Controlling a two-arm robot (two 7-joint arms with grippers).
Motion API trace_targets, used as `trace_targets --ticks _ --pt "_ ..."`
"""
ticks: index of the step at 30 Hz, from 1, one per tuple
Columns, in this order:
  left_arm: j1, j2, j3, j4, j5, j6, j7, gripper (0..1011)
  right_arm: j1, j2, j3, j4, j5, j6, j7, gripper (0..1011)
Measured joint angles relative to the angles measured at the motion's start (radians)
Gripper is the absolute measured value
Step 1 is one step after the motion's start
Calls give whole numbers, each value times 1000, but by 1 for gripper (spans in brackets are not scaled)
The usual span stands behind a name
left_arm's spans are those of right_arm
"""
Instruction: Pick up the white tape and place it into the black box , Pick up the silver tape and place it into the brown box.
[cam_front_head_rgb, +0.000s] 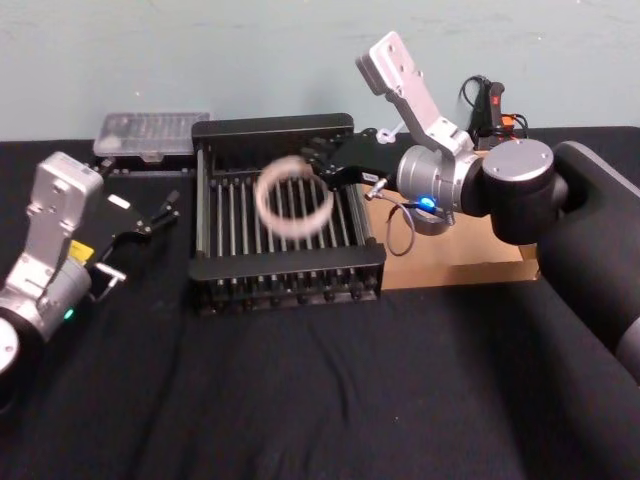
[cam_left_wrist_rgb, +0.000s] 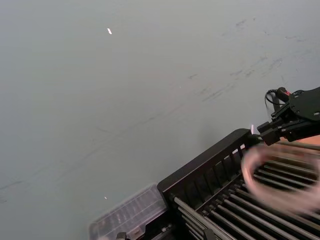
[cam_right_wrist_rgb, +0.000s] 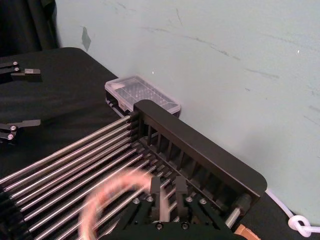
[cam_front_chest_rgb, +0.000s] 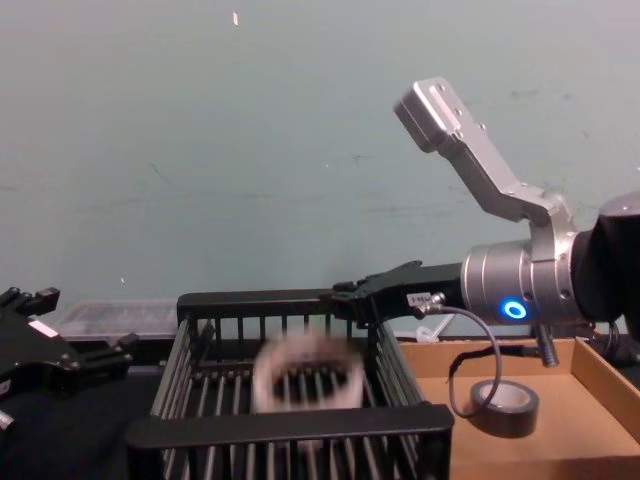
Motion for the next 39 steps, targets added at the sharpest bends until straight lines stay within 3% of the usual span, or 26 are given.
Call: trace_targets --ticks 13,27,39 --pt "0 0 0 0 0 0 0 1001 0 1 0 -1 2 0 1 589" --pt "0 0 0 0 0 0 0 1001 -1 2 0 -2 4 0 0 985" --pt "0 0 0 0 0 0 0 1001 -1 2 0 -2 4 -1 0 1002"
